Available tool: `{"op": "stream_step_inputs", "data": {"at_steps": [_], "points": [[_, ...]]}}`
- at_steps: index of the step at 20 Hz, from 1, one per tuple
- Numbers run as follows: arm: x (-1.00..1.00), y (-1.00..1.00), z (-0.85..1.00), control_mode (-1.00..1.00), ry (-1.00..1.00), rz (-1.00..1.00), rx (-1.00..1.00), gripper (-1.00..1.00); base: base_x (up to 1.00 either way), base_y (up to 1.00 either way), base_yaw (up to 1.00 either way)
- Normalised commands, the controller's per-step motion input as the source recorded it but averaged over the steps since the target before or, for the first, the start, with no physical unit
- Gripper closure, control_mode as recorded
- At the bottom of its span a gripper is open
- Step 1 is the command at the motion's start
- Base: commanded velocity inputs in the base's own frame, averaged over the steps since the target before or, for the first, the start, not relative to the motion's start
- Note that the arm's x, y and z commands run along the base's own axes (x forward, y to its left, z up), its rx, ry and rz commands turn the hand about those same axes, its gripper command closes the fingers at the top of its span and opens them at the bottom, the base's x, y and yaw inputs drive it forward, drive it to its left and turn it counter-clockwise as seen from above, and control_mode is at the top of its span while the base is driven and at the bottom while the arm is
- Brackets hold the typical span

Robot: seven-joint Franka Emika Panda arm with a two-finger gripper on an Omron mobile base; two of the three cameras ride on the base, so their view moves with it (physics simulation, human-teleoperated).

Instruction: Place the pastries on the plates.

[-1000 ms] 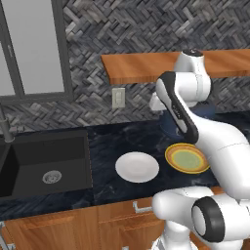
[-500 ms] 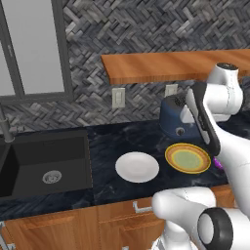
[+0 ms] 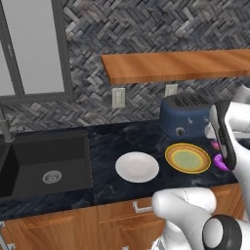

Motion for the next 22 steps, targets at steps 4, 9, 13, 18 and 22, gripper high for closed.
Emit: {"op": "stream_step_inputs", "data": {"at_steps": [4, 9, 13, 18, 22], "points": [[-0.04, -0.69, -0.31, -1.00, 0.02, -0.01, 0.00, -1.00, 0.00, 0.00, 0.00], [0.07, -0.45, -0.50, -1.00, 0.11, 0.00, -0.08, -1.00, 0.00, 0.00, 0.00], [0.23, 0.00, -0.57, -1.00, 0.02, 0.02, -0.13, -1.00, 0.00, 0.00, 0.00], [0.30, 0.00, -0.63, -1.00, 0.01, 0.05, -0.08, -1.00, 0.00, 0.00, 0.00], [0.35, 0.00, -0.42, -1.00, 0.00, 0.06, -0.01, -1.00, 0.00, 0.00, 0.00]]}}
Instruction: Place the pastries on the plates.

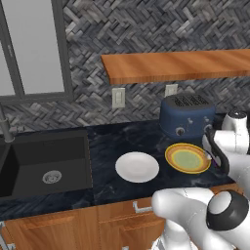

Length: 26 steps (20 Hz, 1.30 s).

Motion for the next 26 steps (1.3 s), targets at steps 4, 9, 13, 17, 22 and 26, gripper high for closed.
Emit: {"op": "stream_step_inputs", "data": {"at_steps": [4, 9, 13, 17, 22, 26], "points": [[0.33, -0.17, -0.15, -1.00, 0.00, 0.07, 0.00, -1.00, 0.00, 0.00, 0.00], [0.22, -0.60, -0.08, -1.00, 0.00, 0.08, 0.03, -1.00, 0.00, 0.00, 0.00], [0.02, -0.06, -0.01, -1.00, 0.00, 0.02, 0.00, -1.00, 0.00, 0.00, 0.00], [0.00, 0.01, -0.08, -1.00, -0.03, 0.00, 0.00, -1.00, 0.00, 0.00, 0.00], [-0.02, 0.02, -0.19, -1.00, -0.01, 0.03, 0.00, -1.00, 0.00, 0.00, 0.00], [0.00, 0.23, -0.38, -1.00, 0.01, 0.02, 0.00, -1.00, 0.00, 0.00, 0.00]]}}
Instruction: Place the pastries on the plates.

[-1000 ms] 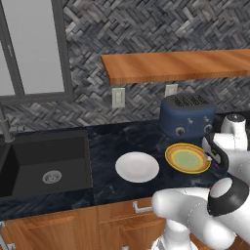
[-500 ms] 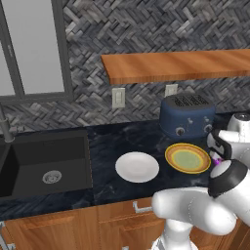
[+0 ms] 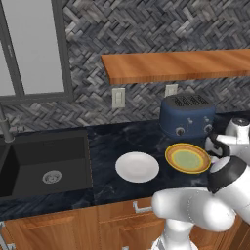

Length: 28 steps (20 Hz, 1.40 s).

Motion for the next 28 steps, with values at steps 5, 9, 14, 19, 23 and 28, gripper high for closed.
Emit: {"op": "stream_step_inputs", "data": {"at_steps": [5, 9, 14, 19, 23, 28], "points": [[0.00, 0.13, -0.47, -1.00, 0.06, 0.02, 0.00, -1.00, 0.00, 0.00, 0.00], [0.04, 0.00, -0.18, -1.00, 0.00, 0.02, 0.00, -1.00, 0.00, 0.00, 0.00], [0.08, -0.03, 0.00, -1.00, 0.00, 0.01, 0.00, -1.00, 0.00, 0.00, 0.00], [0.01, 0.00, 0.21, -1.00, 0.00, 0.00, 0.04, -1.00, 0.00, 0.00, 0.00], [0.03, 0.00, 0.11, -1.00, 0.00, 0.00, 0.00, -1.00, 0.00, 0.00, 0.00], [0.29, 0.00, -0.01, -1.00, 0.00, 0.00, 0.00, -1.00, 0.00, 0.00, 0.00]]}}
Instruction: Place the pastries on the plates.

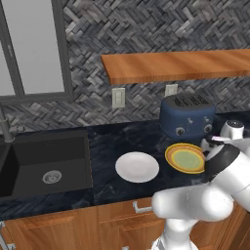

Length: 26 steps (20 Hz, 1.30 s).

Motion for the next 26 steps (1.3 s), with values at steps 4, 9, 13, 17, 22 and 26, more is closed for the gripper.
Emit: {"op": "stream_step_inputs", "data": {"at_steps": [4, 9, 13, 17, 22, 26], "points": [[0.23, -0.08, -0.16, -1.00, 0.00, 0.05, 0.00, -1.00, 0.00, 0.00, 0.00], [0.01, -0.04, -0.42, -1.00, 0.01, 0.06, -0.05, -1.00, 0.00, 0.00, 0.00], [0.00, 0.00, -0.47, -1.00, 0.02, 0.01, -0.04, -1.00, 0.00, 0.00, 0.00], [0.00, 0.00, -0.09, -1.00, 0.00, 0.00, 0.00, 1.00, 0.00, 0.00, 0.00], [0.01, 0.00, 0.23, -1.00, 0.00, -0.02, 0.02, 1.00, 0.00, 0.00, 0.00], [0.00, 0.21, 0.65, -1.00, 0.00, -0.05, 0.00, 1.00, 0.00, 0.00, 0.00]]}}
